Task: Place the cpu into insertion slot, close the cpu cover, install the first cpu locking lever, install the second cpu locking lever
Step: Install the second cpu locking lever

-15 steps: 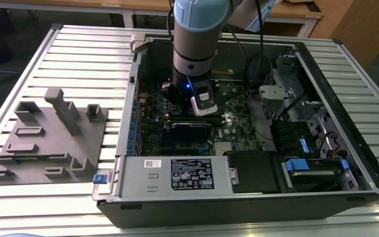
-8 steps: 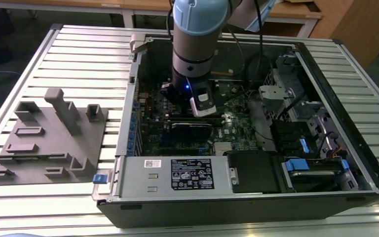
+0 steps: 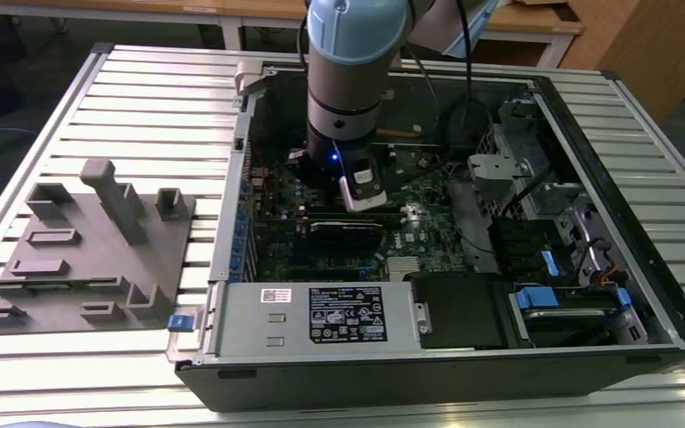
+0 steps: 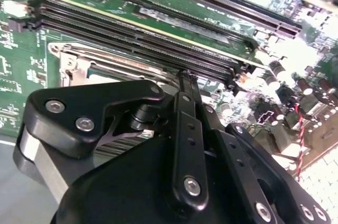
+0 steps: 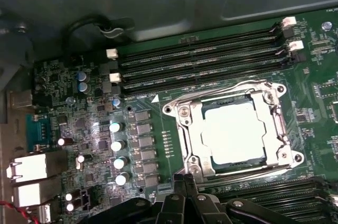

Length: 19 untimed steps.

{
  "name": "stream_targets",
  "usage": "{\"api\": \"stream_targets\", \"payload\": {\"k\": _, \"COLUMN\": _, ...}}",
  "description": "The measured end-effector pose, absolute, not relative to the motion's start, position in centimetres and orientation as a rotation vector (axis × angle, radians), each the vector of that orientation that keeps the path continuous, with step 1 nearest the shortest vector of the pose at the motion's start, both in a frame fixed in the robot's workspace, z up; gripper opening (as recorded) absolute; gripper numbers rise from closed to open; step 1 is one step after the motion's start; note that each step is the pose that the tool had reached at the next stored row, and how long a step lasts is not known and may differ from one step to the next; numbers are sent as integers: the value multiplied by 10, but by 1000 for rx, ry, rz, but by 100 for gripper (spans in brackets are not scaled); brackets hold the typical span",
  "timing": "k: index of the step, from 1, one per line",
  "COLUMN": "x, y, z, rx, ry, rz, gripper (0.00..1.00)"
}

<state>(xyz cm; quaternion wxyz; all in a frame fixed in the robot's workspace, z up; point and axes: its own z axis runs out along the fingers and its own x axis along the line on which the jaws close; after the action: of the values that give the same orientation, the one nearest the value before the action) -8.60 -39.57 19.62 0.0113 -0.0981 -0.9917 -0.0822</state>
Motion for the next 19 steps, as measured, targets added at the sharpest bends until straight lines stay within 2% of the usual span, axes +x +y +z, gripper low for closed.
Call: {"api": "stream_targets", "payload": {"k": 19, "x": -93, "y": -395, "z": 198, "rx": -306, "ry": -3094, "rz": -254, "gripper": 11}}
